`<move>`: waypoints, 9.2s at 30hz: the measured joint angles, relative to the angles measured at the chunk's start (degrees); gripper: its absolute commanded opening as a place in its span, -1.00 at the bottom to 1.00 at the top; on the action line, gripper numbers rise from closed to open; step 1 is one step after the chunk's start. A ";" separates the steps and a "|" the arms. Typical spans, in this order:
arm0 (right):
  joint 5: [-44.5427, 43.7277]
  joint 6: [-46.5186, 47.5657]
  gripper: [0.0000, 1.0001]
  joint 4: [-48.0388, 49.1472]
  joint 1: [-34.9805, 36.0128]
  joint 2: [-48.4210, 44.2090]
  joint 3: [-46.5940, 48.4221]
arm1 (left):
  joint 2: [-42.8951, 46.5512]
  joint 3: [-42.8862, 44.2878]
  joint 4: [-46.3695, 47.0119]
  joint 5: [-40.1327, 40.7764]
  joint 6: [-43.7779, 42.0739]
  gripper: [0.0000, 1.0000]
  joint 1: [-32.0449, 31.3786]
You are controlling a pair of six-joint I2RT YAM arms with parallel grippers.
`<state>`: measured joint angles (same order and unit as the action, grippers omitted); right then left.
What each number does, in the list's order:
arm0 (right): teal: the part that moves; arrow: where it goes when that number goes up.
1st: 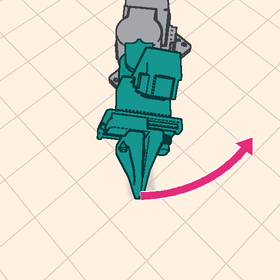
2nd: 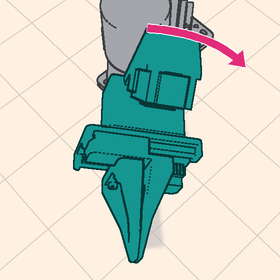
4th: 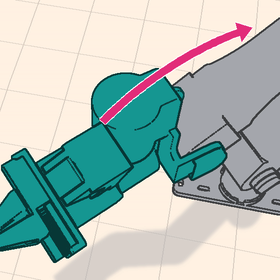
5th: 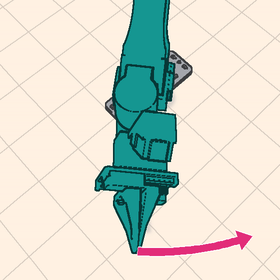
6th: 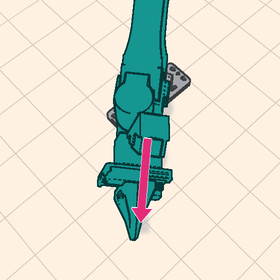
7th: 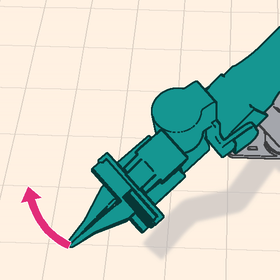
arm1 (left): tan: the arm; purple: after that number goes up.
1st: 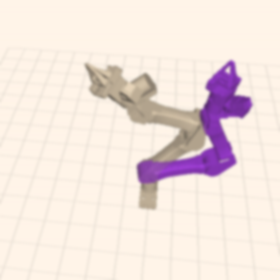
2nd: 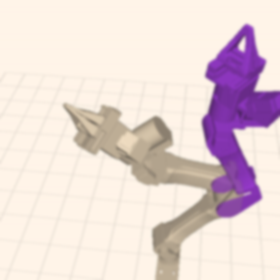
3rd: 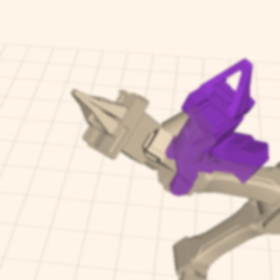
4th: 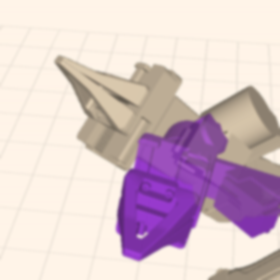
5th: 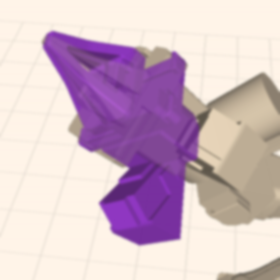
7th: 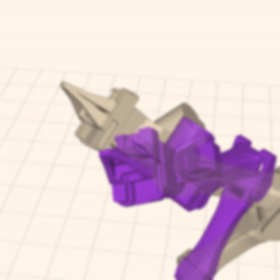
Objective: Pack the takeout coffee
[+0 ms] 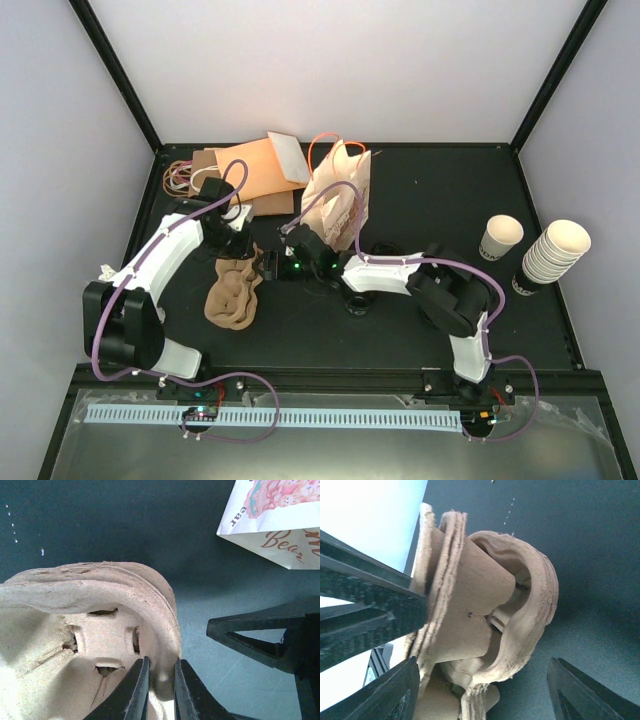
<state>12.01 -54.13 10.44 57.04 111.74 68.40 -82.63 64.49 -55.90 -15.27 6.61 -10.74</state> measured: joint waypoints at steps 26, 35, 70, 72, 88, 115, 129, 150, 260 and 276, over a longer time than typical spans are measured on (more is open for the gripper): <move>-1.86 -0.66 0.43 0.59 0.00 1.33 -0.57 | 0.00 0.00 0.11 0.46 -0.02 -0.95 0.04; -2.54 -0.20 0.26 1.18 0.00 0.46 -1.05 | 0.00 0.00 0.11 0.44 -0.02 -0.95 0.04; 3.02 -0.74 -0.25 5.07 0.00 1.38 0.81 | 0.00 0.00 0.24 -0.07 -0.04 -0.95 0.07; 3.21 -0.90 -0.25 5.05 0.00 1.66 1.14 | 0.00 0.00 0.24 0.00 -0.04 -0.95 0.13; 3.63 -4.17 -0.32 7.63 -0.17 1.90 0.35 | 0.00 0.00 0.31 -0.04 -0.04 -0.95 0.17; 8.72 -17.42 -0.51 25.29 -1.77 3.72 -6.32 | 0.00 -0.13 1.49 -2.16 -0.02 -0.95 0.79; 9.27 -21.07 -0.52 29.79 -2.43 5.77 -7.37 | 0.00 -0.26 1.53 -2.36 -0.02 -0.94 1.20; 9.29 -19.78 -0.27 28.76 -2.49 6.03 -7.23 | 0.17 -0.26 1.46 -2.34 -0.02 -0.90 1.31; 8.46 -9.42 -0.27 18.64 -1.99 4.70 -5.53 | 3.56 1.88 -1.75 -0.37 -0.07 -0.94 1.42; 8.07 -3.52 -0.13 16.50 -1.18 1.42 -5.46 | 3.67 2.82 -3.34 -0.31 -0.11 -0.94 1.40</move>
<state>20.08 -57.65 26.94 55.86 113.16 62.94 -78.96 67.31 -59.24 -15.57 6.50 -9.34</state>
